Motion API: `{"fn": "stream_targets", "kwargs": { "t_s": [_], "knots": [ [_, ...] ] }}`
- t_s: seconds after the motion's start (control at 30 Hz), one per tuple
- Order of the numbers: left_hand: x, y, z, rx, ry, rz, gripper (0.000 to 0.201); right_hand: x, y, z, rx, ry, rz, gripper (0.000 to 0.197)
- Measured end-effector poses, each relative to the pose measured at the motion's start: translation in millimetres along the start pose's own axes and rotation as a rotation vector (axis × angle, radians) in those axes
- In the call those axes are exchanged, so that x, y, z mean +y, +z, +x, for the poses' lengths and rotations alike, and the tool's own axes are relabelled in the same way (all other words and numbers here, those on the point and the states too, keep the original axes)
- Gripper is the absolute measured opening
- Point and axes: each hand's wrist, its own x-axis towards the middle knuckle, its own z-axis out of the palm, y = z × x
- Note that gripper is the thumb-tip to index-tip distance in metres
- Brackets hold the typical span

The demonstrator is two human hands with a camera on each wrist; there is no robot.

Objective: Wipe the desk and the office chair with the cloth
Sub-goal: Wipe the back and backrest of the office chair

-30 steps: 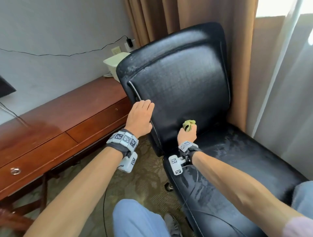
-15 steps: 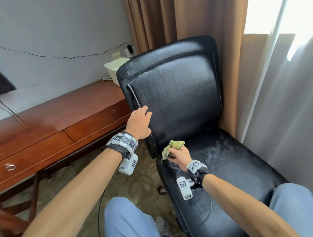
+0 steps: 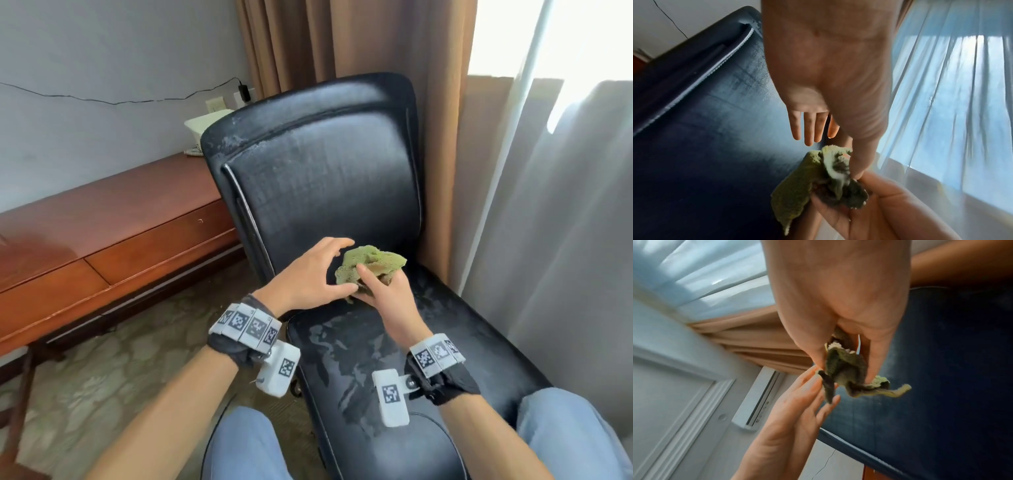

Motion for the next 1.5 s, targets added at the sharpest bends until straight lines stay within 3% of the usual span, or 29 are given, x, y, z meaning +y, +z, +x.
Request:
{"fn": "stream_targets", "kwargs": {
  "t_s": [0.13, 0.27, 0.37, 0.53, 0.67, 0.8, 0.87, 1.03, 1.13, 1.2, 1.33, 1.5],
  "knots": [
    [-11.3, -20.0, 25.4, 0.078, 0.040, -0.122, 0.087, -31.3, 0.9, 34.2, -0.030, -0.087, -0.184, 0.032],
    [-7.7, -69.1, 36.8, 0.158, 0.015, -0.258, 0.069, -84.9, 26.0, 59.1, -0.123, -0.026, -0.173, 0.023],
    [-0.6, -134.1, 35.3, 0.154, -0.029, -0.312, 0.058, -139.3, 63.5, 82.9, -0.186, 0.050, -0.223, 0.024],
    [16.0, -290.4, 5.1, 0.249, -0.150, -0.334, 0.059, -252.5, 178.6, 109.8, -0.422, 0.183, -0.117, 0.028],
    [25.4, -437.7, -41.5, 0.394, -0.212, -0.213, 0.055, -331.3, 299.6, 127.9, -0.616, 0.396, 0.155, 0.059],
    [23.2, -569.2, -94.4, 0.459, -0.245, -0.093, 0.051, -377.7, 422.2, 125.8, -0.647, 0.414, 0.237, 0.043],
    [17.9, -615.1, -118.4, 0.473, -0.262, -0.065, 0.051, -387.4, 471.8, 121.4, -0.676, 0.414, 0.303, 0.040],
    [-0.7, -668.1, -152.1, 0.448, -0.259, -0.138, 0.053, -379.9, 554.5, 112.2, -0.776, 0.576, 0.505, 0.064],
    [-22.6, -674.3, -156.7, 0.367, -0.272, -0.089, 0.053, -369.9, 575.3, 111.6, -0.711, 0.557, 0.494, 0.056],
    [-43.3, -675.9, -156.0, 0.257, -0.312, 0.037, 0.063, -363.8, 576.8, 122.8, -0.614, 0.542, 0.443, 0.050],
    [-85.5, -667.9, -140.4, 0.074, -0.375, 0.125, 0.085, -345.0, 556.1, 160.2, -0.363, 0.535, 0.299, 0.047],
    [-140.7, -641.0, -89.1, -0.002, -0.381, 0.093, 0.080, -304.6, 520.3, 228.4, -0.038, 0.499, 0.025, 0.042]
  ]
}}
